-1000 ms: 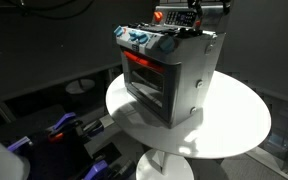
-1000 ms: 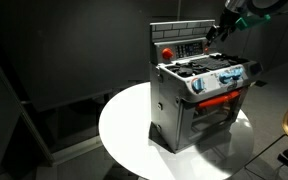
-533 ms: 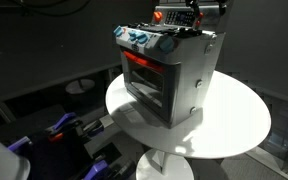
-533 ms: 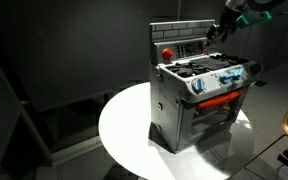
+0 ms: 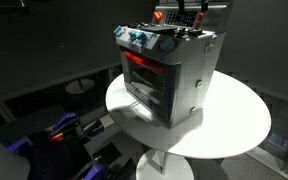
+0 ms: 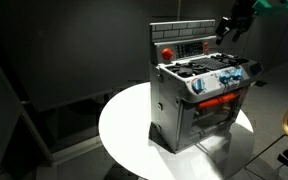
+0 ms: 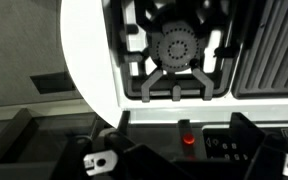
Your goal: Press the top orange button on the microwave controlling panel of the stove
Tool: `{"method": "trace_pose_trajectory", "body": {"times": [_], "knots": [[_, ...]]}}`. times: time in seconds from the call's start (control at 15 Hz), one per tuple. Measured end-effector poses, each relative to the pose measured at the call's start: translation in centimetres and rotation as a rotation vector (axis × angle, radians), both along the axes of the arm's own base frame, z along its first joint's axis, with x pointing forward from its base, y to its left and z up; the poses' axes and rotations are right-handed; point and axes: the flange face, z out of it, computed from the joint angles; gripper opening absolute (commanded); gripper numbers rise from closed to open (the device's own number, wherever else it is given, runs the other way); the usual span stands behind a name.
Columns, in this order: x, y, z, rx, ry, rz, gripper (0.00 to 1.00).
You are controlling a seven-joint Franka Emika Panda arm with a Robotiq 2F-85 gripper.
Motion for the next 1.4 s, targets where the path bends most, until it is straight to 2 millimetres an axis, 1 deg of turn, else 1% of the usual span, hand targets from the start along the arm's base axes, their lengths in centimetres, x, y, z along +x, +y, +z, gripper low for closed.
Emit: {"method": "trace_pose_trajectory", "body": {"times": [0.33, 0.6, 0.93, 1.07, 1.2, 1.4], "knots": [[-5.0, 0.4, 1.8, 0.039, 0.137, -0.026, 1.0], [-9.3, 1.3, 3.2, 0.103, 0.238, -0.028, 1.0], [-14.1, 2.0, 5.6, 0.136, 0.303, -0.014, 1.0], [-15.4, 2.2, 6.3, 0.137, 0.311, -0.012, 1.0], [-16.4, 2.3, 6.8, 0.136, 0.316, -0.01, 1.0], [-16.9, 2.3, 6.6, 0.137, 0.322, -0.01, 1.0]]}}
